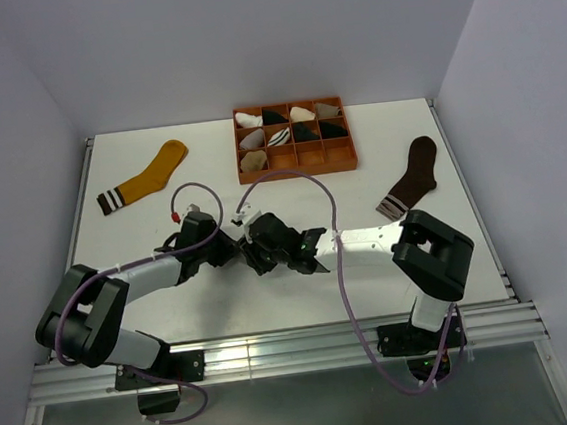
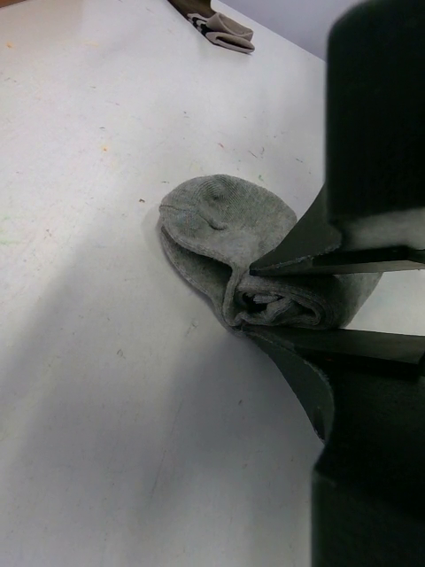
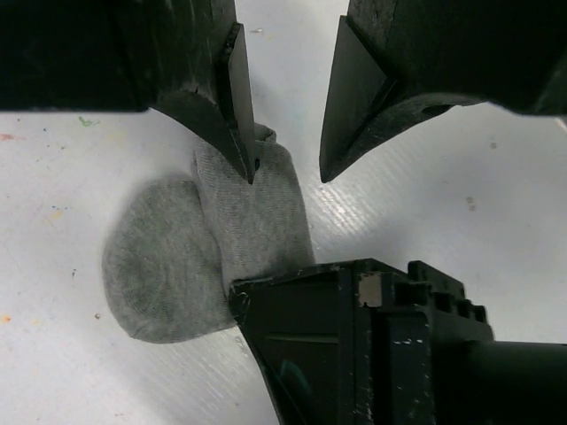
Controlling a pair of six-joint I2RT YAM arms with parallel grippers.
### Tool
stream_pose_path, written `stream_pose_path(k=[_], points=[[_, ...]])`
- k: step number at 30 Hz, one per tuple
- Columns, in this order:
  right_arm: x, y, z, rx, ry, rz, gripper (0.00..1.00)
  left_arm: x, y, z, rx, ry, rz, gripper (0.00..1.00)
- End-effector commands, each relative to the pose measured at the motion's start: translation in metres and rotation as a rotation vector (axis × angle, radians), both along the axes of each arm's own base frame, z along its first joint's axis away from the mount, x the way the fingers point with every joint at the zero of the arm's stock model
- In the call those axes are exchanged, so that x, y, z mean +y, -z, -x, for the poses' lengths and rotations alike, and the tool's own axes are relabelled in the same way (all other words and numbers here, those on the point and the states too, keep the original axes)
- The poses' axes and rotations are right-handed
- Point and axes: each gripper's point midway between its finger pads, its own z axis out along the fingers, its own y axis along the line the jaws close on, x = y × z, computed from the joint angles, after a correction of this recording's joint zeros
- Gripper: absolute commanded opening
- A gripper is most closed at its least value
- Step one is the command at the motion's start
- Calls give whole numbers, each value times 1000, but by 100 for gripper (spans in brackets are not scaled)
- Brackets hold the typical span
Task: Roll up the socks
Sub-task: Roll the sock at the center of the board.
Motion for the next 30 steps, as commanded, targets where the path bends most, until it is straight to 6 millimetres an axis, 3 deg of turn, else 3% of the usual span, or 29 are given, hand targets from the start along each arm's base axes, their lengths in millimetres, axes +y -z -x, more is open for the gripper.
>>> stream_pose_path(k=[1,10,22,30], points=[[3,-7,-15,-87,24,-7,43,9,22,17,76,39,-92,11],[-8,7,-26,-140,52,76,48,8,23,18,81,52,-98,11],[6,49,4,-10,-86,137,49,1,19,11,74,67,-90,11],[-5,84,-3,16,-33,274,51,-8,21,14,81,94,-76,11]])
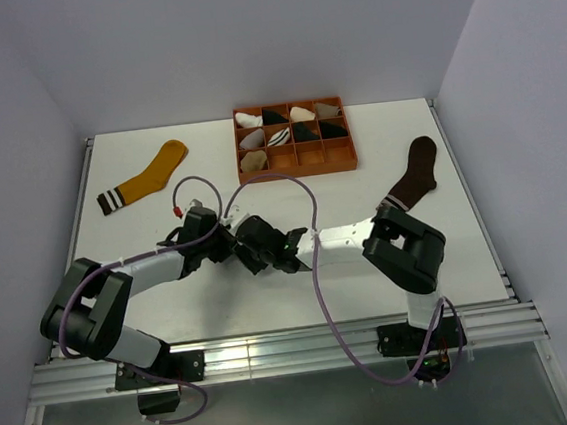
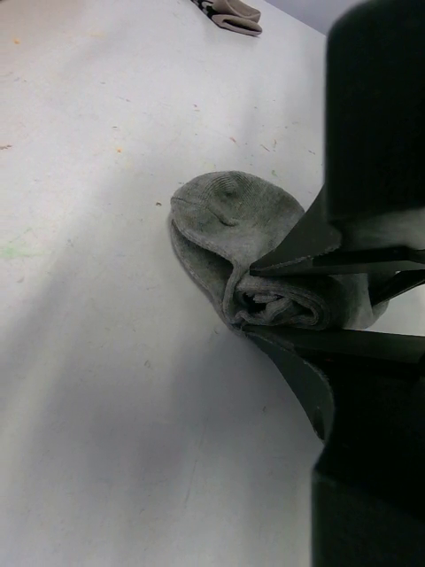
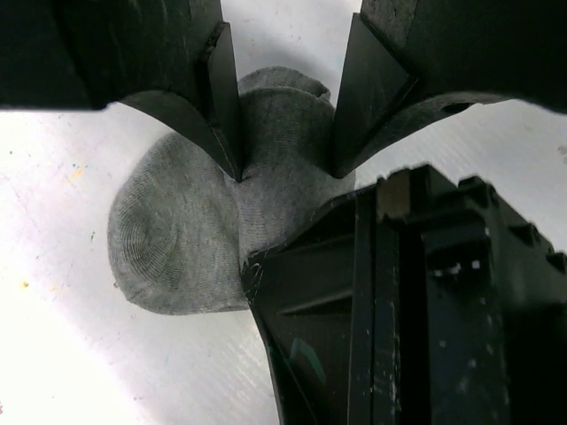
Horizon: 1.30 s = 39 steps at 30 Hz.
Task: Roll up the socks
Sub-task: Roll the sock at the center of the board.
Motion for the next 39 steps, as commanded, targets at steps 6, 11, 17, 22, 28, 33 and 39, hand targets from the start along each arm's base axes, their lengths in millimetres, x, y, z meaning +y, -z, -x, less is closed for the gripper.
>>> stream_pose_path(k=[6,11,17,22,28,33,39], points=[[-24,68,21,135,26,188,0,-5,18,22,76,56,-28,12],[-22,43,27,354,-9,-2,0,-2,2,17,15,52,-28,32],[-24,19,28,609,-53,-131,0,-2,-27,13,-60,45,4,59],[-20,16,23,779,-64,-207,0,9,-51,7,-140,-31,14,70],[-17,11,9,945,-31,-318,0,19,-53,18,-173,-64,46,70],[-15,8,-1,1026,-8,-391,0,17,-39,25,-155,-56,72,70],[-13,13,-7,1082,24,-414,0,9,-24,23,-120,-50,88,70]])
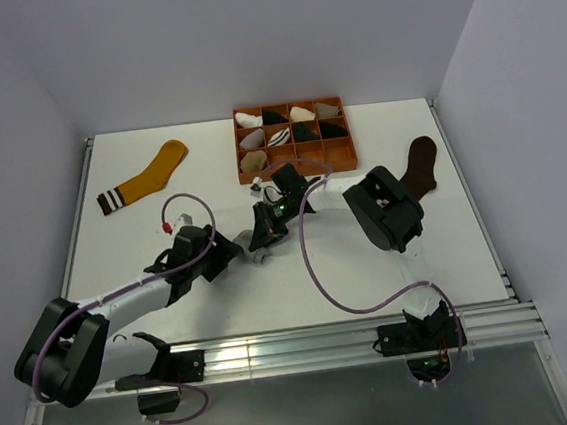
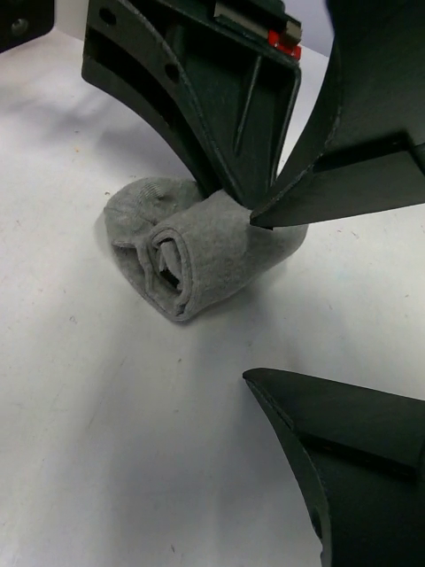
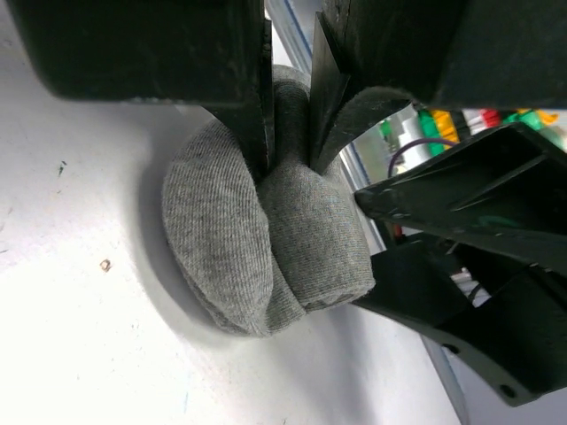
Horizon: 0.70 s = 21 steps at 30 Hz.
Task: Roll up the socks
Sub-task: Roll the sock at the center of the board.
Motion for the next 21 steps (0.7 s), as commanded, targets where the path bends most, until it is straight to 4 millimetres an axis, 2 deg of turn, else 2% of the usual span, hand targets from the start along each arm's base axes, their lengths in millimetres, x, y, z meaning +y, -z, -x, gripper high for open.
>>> stream_pose_path(k=[1,8,17,20,21], points=[[-4,20,11,105,11,64,0,-13,-8,-12,-44,-1,63,70],[-4,28,10,133,24,62,1,-12,3,-19,-27,-24,42,66],[-6,40,10,134,32,86,8,-9,41,-5,88,-33,21,56],[-8,44,9,118,36,106,14,-9,49,1,119,-32,15,50],[-9,44,9,107,37,108,16,-9,51,1,124,-35,12,45]])
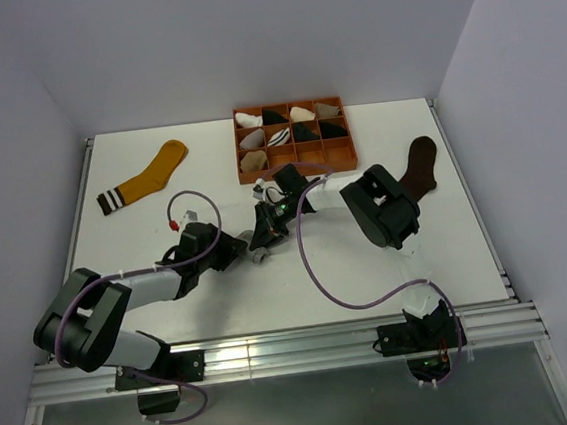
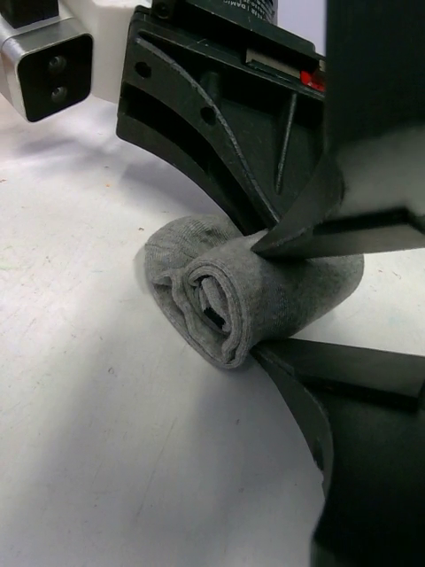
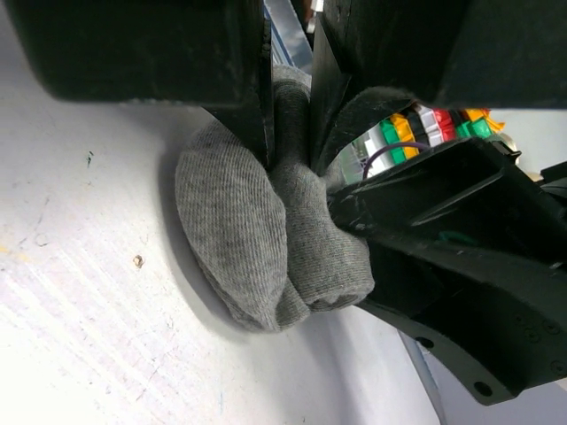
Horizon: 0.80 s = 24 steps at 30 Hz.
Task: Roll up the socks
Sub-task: Roll the sock at the center of the board.
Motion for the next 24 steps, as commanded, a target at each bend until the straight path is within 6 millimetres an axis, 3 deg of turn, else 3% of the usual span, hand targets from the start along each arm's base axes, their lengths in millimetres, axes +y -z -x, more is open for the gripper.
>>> stream_pose_path(k=[1,3,7,13,14,19,24], points=[[-9,40,9,-12,9,130,19,15,41,27,148,-5,-99,40],[-9,32,7,-50,11,122,25,17,43,28,155,-7,-111,34],[-12,16,-4,-175,34,142,38,23,47,35,188,-11,-142,32],[-22,-45,-23,-465,124,148,40,27,50,40,211,-9,-168,32],[-29,-47,-32,-544,156,192,40,27,49,40,213,-7,-169,31],[-29,-71,-26,-868,170,311,41,25,46,36,218,3,-180,31],[-14,-71,-10,-1077,135,393,43,23,42,34,214,14,-187,31]])
